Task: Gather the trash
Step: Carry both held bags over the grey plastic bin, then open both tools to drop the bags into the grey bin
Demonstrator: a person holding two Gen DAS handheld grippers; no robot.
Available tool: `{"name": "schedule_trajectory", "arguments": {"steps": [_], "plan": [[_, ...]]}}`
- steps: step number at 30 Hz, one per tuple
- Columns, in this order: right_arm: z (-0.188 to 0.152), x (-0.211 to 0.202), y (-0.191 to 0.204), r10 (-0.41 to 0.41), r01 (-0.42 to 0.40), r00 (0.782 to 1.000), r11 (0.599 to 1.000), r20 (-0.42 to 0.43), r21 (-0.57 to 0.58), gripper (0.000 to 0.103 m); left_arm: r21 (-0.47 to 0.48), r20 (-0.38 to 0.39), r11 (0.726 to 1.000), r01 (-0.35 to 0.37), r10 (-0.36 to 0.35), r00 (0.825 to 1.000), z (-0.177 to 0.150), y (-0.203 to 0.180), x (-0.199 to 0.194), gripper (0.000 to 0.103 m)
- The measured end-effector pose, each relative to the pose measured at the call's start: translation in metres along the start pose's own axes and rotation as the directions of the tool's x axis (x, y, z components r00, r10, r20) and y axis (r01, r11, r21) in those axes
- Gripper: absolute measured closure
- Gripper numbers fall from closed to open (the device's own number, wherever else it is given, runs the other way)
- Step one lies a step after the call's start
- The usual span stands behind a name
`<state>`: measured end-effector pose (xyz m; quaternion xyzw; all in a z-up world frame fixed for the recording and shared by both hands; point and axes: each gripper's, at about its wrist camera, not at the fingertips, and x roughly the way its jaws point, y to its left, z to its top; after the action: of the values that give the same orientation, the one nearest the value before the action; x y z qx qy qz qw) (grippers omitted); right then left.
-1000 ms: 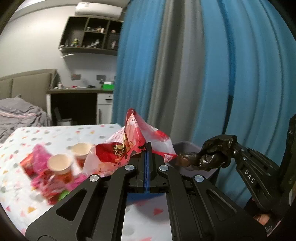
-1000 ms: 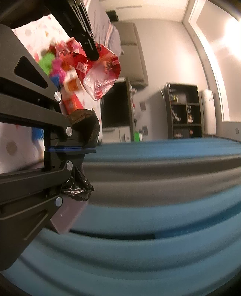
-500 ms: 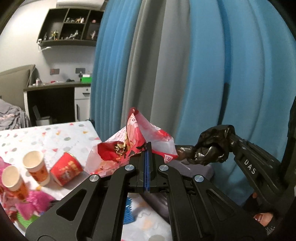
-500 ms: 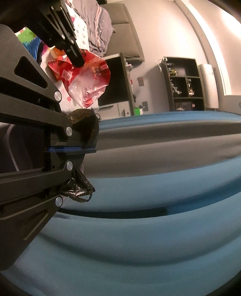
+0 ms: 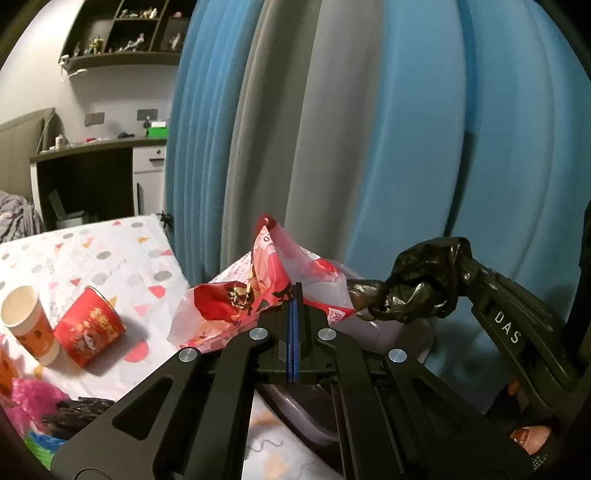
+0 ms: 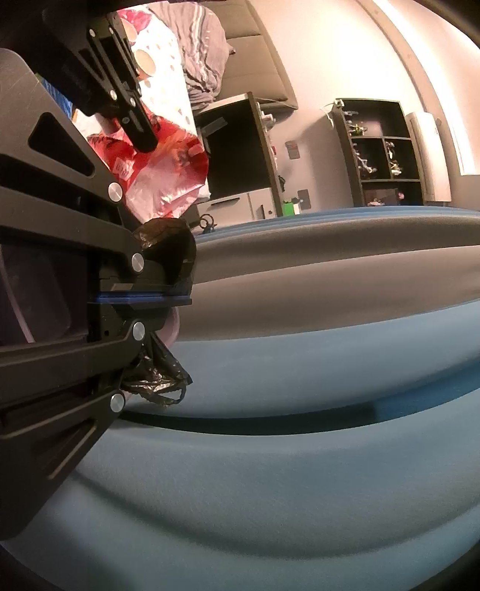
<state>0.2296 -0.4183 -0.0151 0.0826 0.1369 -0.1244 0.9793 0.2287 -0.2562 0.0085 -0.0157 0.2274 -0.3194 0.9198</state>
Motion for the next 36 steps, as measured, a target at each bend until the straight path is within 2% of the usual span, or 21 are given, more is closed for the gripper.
{"name": "schedule_trajectory", "arguments": {"steps": [17,24,25,26,27,28,29,31,32,36], "plan": [[0.002,0.026,-0.001,0.004,-0.004,0.999,1.000,-0.049,-0.007,0.102,0.002,-0.072,0.999,0.046,-0.046,0.996,0.003,-0.001,0.036,0.103],[0.001,0.030,-0.005,0.004,-0.004,0.998,1.000,-0.064,0.006,0.102,-0.014,-0.113,0.994,0.108,-0.109,0.988,0.001,0.003,0.048,0.100],[0.001,0.030,-0.006,0.003,-0.002,0.998,1.000,-0.065,0.009,0.099,-0.014,-0.117,0.994,0.108,-0.109,0.987,0.001,0.007,0.050,0.094],[0.001,0.029,-0.007,0.000,0.000,0.998,1.000,-0.064,0.012,0.092,-0.014,-0.121,0.995,0.102,-0.103,0.987,0.001,0.008,0.051,0.083],[0.001,0.027,-0.008,-0.004,0.005,0.998,1.000,-0.062,0.017,0.087,-0.016,-0.124,0.995,0.095,-0.096,0.988,0.001,0.010,0.052,0.077],[0.001,0.026,-0.010,-0.007,0.008,0.998,1.000,-0.058,0.026,0.074,-0.021,-0.121,0.996,0.082,-0.084,0.989,0.001,0.013,0.052,0.061],[0.000,0.023,-0.012,-0.008,0.009,0.999,0.999,-0.053,0.032,0.066,-0.028,-0.110,0.997,0.069,-0.071,0.991,0.002,0.016,0.051,0.055],[-0.001,0.017,-0.014,-0.017,0.019,0.999,0.999,-0.043,0.042,0.064,-0.034,-0.084,0.999,0.039,-0.041,0.996,0.004,0.021,0.045,0.036],[-0.001,0.015,-0.014,-0.019,0.021,0.999,0.999,-0.042,0.047,0.059,-0.036,-0.073,0.999,0.021,-0.023,0.997,0.005,0.022,0.043,0.029],[-0.004,0.001,-0.015,-0.033,0.034,0.999,0.998,-0.019,0.062,0.040,-0.035,-0.033,0.998,-0.051,0.050,0.998,0.011,0.029,0.028,0.021]]}}
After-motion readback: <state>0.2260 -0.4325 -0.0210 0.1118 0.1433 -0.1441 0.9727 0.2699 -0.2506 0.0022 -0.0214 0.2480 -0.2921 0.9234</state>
